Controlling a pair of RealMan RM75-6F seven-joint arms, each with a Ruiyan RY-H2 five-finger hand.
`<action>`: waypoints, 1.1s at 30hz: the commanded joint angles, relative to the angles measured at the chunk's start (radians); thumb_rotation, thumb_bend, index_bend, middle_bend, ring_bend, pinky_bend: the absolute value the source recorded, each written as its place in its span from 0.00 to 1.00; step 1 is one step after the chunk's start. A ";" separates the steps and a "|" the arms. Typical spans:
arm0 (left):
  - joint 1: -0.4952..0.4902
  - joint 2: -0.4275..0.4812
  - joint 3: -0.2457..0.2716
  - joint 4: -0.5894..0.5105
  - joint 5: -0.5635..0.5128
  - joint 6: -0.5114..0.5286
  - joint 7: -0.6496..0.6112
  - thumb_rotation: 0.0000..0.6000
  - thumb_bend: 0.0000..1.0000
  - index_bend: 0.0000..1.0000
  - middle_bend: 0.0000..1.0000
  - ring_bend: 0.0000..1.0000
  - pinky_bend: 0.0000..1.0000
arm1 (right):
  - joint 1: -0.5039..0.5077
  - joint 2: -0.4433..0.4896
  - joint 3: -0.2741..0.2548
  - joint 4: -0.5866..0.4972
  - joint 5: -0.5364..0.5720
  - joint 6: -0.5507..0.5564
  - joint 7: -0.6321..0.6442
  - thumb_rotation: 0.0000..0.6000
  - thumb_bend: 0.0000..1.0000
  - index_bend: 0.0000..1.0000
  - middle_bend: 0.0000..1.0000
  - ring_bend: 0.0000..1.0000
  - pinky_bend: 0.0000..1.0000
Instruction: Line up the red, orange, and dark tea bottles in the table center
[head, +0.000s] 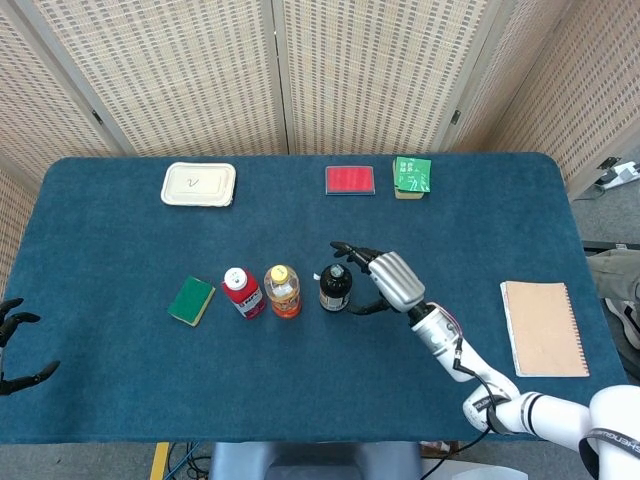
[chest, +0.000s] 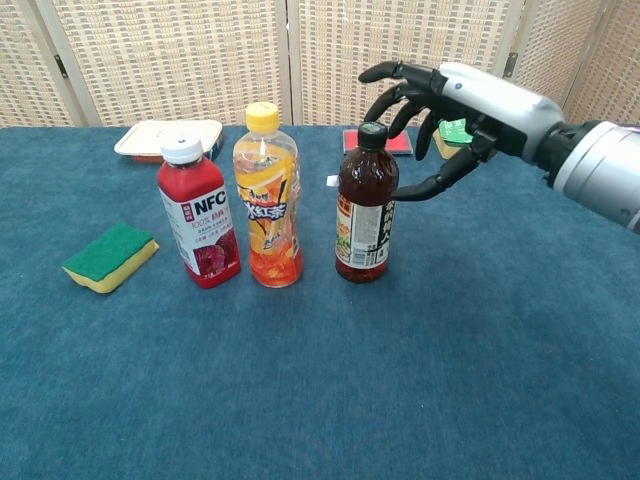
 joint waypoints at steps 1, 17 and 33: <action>-0.002 -0.006 0.001 0.002 0.003 -0.001 0.006 1.00 0.09 0.34 0.17 0.17 0.41 | -0.033 0.071 -0.009 -0.078 -0.008 0.034 -0.056 1.00 0.05 0.11 0.24 0.28 0.48; -0.011 -0.059 -0.005 0.050 0.048 0.023 -0.014 1.00 0.09 0.34 0.17 0.18 0.41 | -0.210 0.299 -0.035 -0.296 -0.012 0.228 -0.409 1.00 0.05 0.11 0.24 0.27 0.47; -0.022 -0.102 0.012 0.111 0.122 0.033 -0.031 1.00 0.09 0.34 0.17 0.17 0.41 | -0.463 0.447 -0.132 -0.331 0.008 0.395 -0.485 1.00 0.06 0.14 0.26 0.27 0.45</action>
